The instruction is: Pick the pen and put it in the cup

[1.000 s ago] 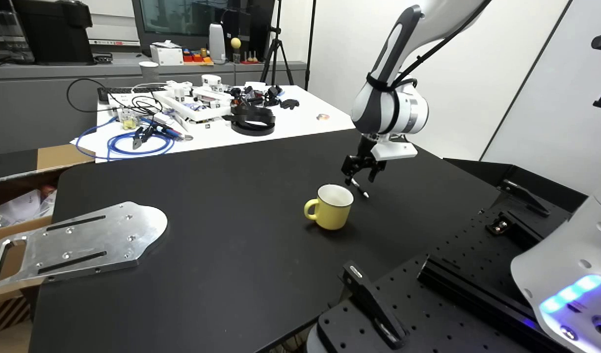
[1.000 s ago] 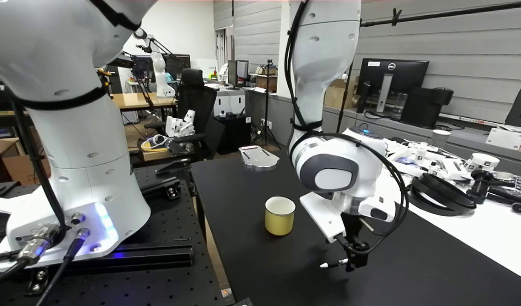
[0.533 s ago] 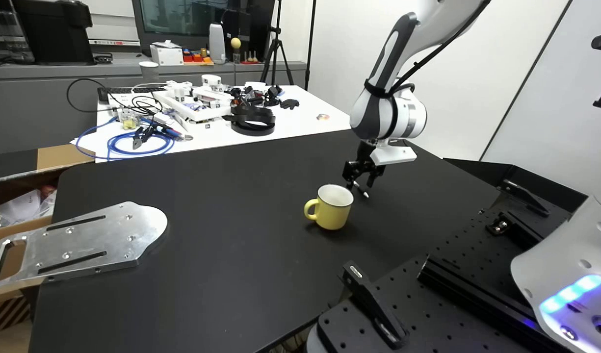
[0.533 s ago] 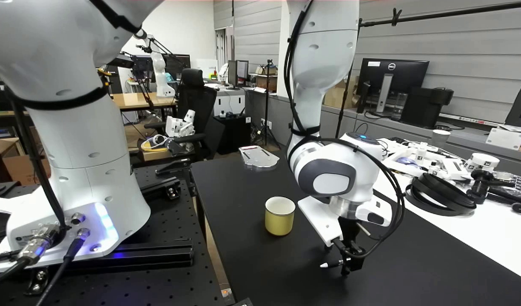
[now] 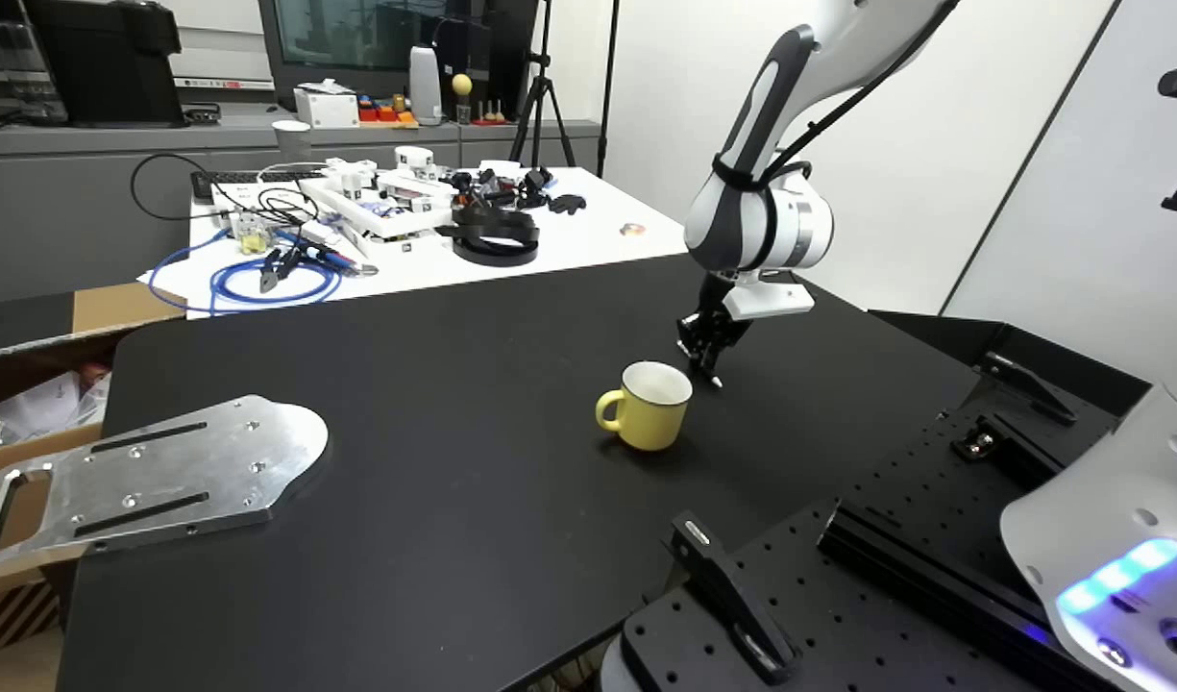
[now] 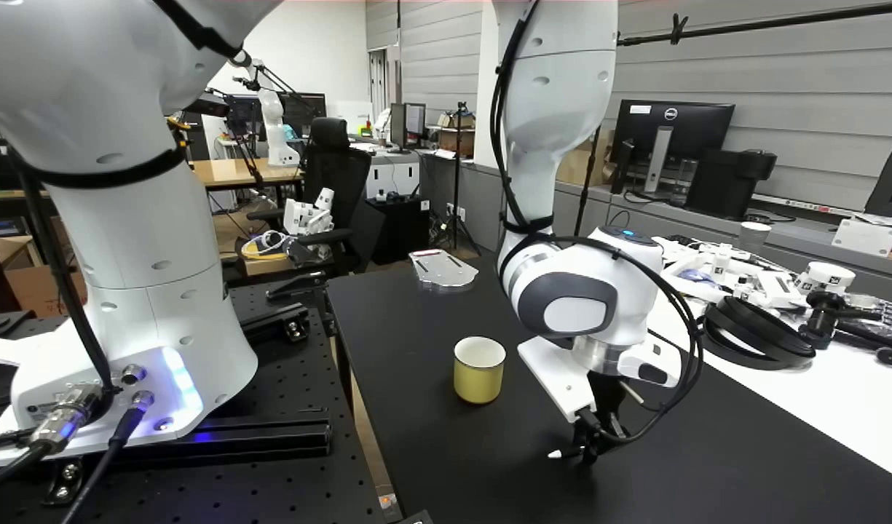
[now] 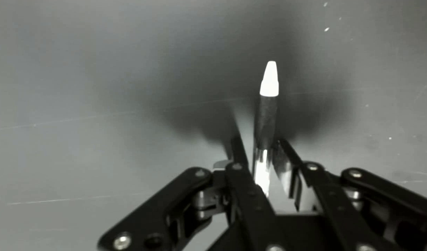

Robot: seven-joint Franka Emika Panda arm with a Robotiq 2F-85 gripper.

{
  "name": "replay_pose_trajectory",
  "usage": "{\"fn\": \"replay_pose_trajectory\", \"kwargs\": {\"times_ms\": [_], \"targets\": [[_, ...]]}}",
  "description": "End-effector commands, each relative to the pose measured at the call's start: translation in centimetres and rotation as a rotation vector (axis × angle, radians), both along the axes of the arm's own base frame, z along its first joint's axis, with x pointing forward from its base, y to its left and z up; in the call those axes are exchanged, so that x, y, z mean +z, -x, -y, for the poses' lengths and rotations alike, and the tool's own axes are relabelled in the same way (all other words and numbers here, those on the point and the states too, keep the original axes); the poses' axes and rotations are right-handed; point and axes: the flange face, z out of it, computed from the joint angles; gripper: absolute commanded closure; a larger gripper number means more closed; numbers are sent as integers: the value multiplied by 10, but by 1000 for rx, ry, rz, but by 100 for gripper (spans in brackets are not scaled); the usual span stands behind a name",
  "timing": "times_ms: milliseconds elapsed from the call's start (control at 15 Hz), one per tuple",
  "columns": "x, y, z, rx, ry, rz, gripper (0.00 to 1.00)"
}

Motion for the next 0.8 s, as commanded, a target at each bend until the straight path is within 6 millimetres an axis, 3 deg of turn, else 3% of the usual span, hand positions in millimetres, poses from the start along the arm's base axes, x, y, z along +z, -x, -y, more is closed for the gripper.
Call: {"fn": "replay_pose_trajectory", "kwargs": {"times_ms": [0, 333, 733], "targets": [[8, -5, 13, -38, 16, 17, 100], [24, -11, 32, -108, 26, 11, 97], [64, -28, 55, -258, -5, -55, 97]]}}
